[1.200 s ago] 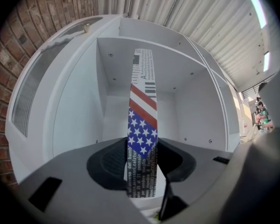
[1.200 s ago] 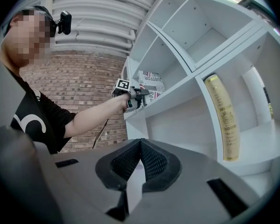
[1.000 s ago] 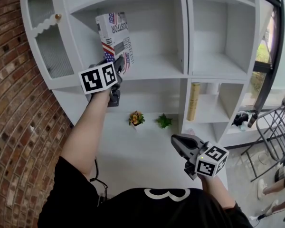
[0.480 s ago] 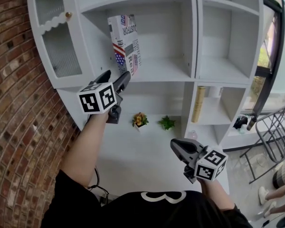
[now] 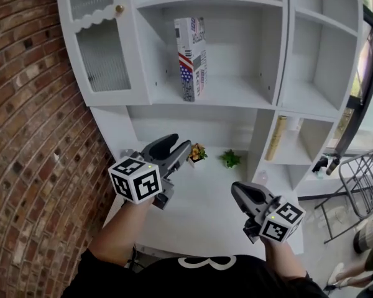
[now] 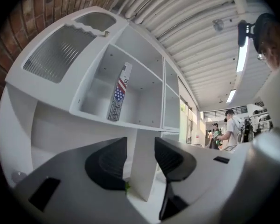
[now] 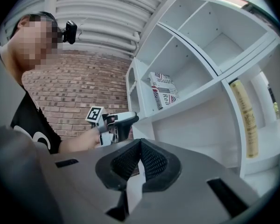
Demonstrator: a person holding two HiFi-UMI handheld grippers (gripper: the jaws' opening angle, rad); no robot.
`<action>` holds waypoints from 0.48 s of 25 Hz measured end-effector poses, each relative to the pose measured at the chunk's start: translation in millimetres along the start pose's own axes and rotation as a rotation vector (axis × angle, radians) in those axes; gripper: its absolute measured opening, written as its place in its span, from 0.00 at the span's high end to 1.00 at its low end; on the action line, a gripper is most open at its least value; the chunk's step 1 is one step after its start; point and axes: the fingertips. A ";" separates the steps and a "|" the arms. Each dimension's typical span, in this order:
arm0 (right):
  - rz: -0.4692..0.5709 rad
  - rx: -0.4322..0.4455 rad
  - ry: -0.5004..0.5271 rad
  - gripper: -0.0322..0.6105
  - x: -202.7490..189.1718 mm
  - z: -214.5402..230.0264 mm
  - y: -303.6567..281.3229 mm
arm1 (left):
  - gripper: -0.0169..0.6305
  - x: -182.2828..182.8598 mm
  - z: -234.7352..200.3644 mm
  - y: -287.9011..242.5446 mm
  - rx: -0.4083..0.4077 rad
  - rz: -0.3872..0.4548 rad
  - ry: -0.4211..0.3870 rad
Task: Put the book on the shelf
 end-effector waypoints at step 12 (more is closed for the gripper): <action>-0.025 -0.067 -0.029 0.93 -35.8 -20.5 2.8 | 0.97 -97.1 61.3 77.3 -0.185 -0.076 0.133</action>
Point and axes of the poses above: the fingertips, and each gripper's own axes: y backward along the fingers, z to its right, x out of its top, and after that the axes turned 13 degrees about x, right-handed
